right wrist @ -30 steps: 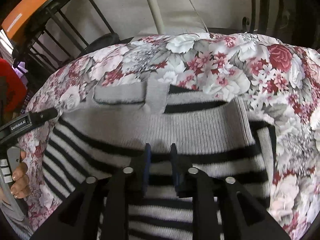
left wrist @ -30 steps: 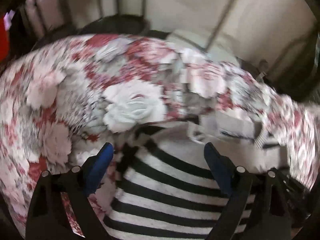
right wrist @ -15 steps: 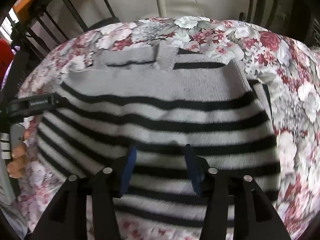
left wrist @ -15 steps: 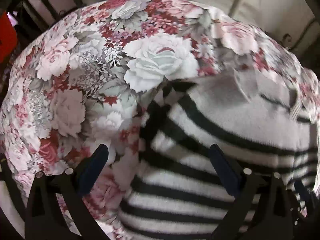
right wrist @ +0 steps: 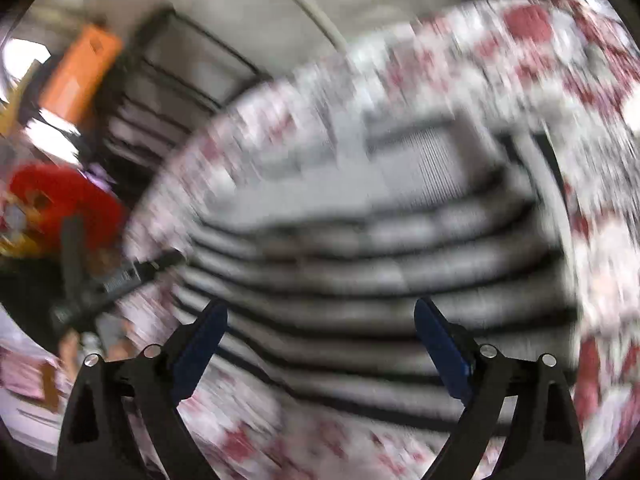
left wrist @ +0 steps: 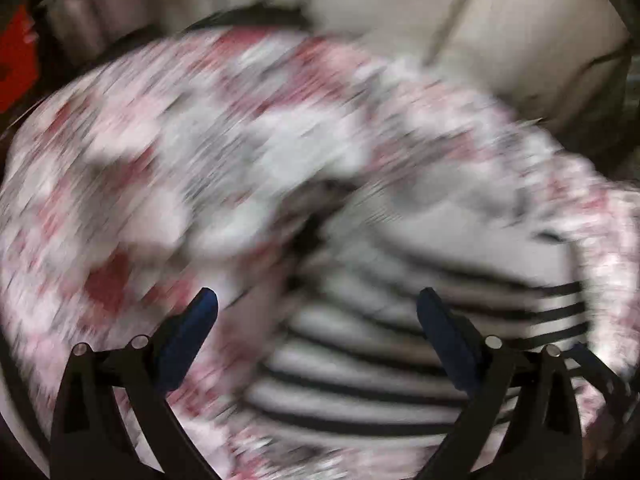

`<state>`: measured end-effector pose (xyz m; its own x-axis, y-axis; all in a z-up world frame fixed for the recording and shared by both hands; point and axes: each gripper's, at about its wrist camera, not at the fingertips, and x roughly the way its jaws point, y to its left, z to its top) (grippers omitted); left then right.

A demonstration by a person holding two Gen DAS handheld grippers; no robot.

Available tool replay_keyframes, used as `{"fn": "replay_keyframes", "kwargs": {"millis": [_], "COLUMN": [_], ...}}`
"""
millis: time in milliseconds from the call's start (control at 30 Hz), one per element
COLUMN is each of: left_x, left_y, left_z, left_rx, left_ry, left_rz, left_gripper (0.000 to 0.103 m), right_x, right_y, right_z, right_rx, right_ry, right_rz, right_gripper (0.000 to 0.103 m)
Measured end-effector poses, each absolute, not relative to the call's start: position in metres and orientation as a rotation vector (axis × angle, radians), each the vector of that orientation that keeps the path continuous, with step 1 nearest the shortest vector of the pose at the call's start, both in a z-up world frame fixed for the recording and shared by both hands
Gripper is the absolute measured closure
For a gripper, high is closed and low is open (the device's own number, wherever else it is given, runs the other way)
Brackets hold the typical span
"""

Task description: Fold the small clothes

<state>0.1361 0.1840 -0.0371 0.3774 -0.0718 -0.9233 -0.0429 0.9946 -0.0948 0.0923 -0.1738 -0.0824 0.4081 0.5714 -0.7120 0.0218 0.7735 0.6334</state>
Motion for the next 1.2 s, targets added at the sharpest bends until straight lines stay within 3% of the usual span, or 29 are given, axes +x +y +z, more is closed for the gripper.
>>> {"fn": "replay_keyframes", "kwargs": {"millis": [100,300,333,367,433,467,533,633,667,833,933,1000,1033,1067,1200], "left_x": [0.160,0.217,0.220,0.224,0.229,0.232,0.233,0.227,0.226,0.181,0.149,0.134,0.123,0.116,0.093], "left_y": [0.150,0.132,0.139,0.146,0.165,0.175,0.208,0.238,0.240,0.185,0.154,0.155,0.153,0.150,0.164], "left_z": [-0.040,-0.125,-0.132,-0.134,-0.131,-0.129,-0.126,-0.119,-0.113,-0.085,-0.116,-0.150,-0.153,-0.150,-0.146], "left_rx": [-0.160,-0.137,-0.169,-0.200,-0.309,-0.358,-0.563,-0.693,-0.679,-0.411,-0.138,-0.029,0.025,0.072,0.222], "left_ry": [1.185,1.297,1.298,1.293,1.286,1.283,1.259,1.244,1.245,1.275,1.373,1.438,1.401,1.375,1.355], "left_rz": [-0.198,-0.145,-0.150,-0.158,-0.191,-0.205,-0.245,-0.267,-0.263,-0.445,-0.342,-0.274,-0.288,-0.292,-0.157], "left_gripper": [0.006,0.006,0.006,0.006,0.007,0.007,0.007,0.007,0.007,0.006,0.005,0.006,0.006,0.005,0.005], "right_x": [0.129,0.164,0.167,0.168,0.169,0.169,0.165,0.155,0.154,0.132,0.107,0.092,0.086,0.084,0.065], "right_y": [-0.177,-0.188,-0.198,-0.213,-0.240,-0.247,-0.255,-0.242,-0.232,-0.147,-0.120,-0.137,-0.154,-0.170,-0.241], "right_z": [-0.085,-0.130,-0.135,-0.141,-0.149,-0.151,-0.147,-0.120,-0.114,-0.097,-0.125,-0.142,-0.146,-0.146,-0.137], "right_rx": [0.710,0.738,0.767,0.818,0.956,1.011,1.052,0.939,0.928,0.824,0.733,0.768,0.822,0.871,0.975], "right_ry": [1.099,1.138,1.122,1.096,1.076,1.065,1.046,1.009,1.009,1.129,1.293,1.306,1.302,1.297,1.226], "right_rz": [0.457,0.453,0.455,0.456,0.457,0.461,0.439,0.394,0.413,0.600,0.571,0.549,0.531,0.500,0.290], "right_gripper": [0.006,0.007,0.013,0.026,0.037,0.037,0.036,0.014,0.010,0.008,0.008,0.019,0.029,0.032,0.030]}}
